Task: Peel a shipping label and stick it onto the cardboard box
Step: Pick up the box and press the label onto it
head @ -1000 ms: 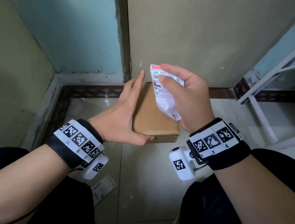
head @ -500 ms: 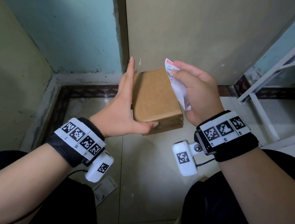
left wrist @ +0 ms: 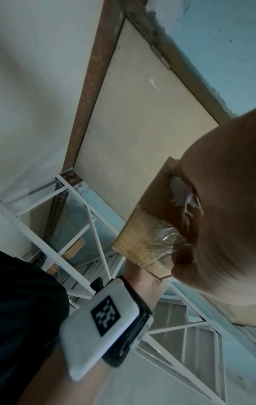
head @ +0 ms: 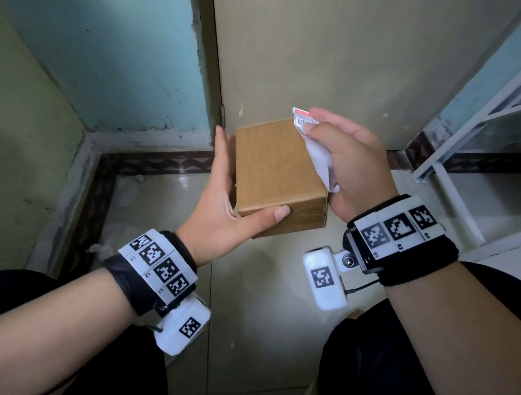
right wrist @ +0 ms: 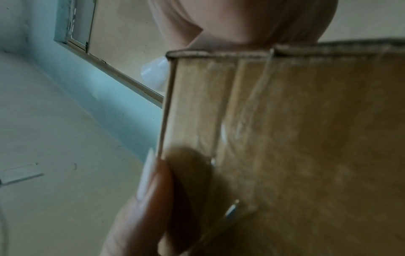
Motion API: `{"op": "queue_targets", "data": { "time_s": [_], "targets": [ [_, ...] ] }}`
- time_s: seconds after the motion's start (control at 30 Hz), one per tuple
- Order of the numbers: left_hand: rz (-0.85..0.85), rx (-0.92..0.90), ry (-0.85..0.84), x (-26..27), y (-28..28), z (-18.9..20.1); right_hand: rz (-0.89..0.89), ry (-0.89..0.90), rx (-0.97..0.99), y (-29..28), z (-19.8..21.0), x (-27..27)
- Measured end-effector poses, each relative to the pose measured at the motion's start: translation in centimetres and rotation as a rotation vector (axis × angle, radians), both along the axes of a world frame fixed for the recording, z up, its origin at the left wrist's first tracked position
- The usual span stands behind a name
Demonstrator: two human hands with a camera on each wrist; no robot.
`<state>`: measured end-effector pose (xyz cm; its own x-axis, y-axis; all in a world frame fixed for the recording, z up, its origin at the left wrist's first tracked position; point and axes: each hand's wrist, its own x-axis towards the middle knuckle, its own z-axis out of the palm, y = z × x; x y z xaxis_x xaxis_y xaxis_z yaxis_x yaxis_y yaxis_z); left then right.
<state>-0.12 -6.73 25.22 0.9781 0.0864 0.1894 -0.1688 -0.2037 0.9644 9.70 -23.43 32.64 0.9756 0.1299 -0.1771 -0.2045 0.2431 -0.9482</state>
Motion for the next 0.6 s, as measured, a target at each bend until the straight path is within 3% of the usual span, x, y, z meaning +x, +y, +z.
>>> {"op": "queue_targets", "data": {
  "time_s": [0.3, 0.4, 0.6],
  "targets": [
    [-0.019, -0.103, 0.021, -0.3, -0.5, 0.3, 0.024, -0.027, 0.011, -0.4, -0.1, -0.4],
    [-0.051, -0.240, 0.046, -0.3, -0.2, 1.3, 0.018, -0.012, 0.014, -0.3, -0.6, -0.5],
    [0.092, -0.565, 0.148, 0.3, -1.0, 1.6, -0.007, -0.039, 0.065, 0.3, -0.8, -0.6]
  ]
}}
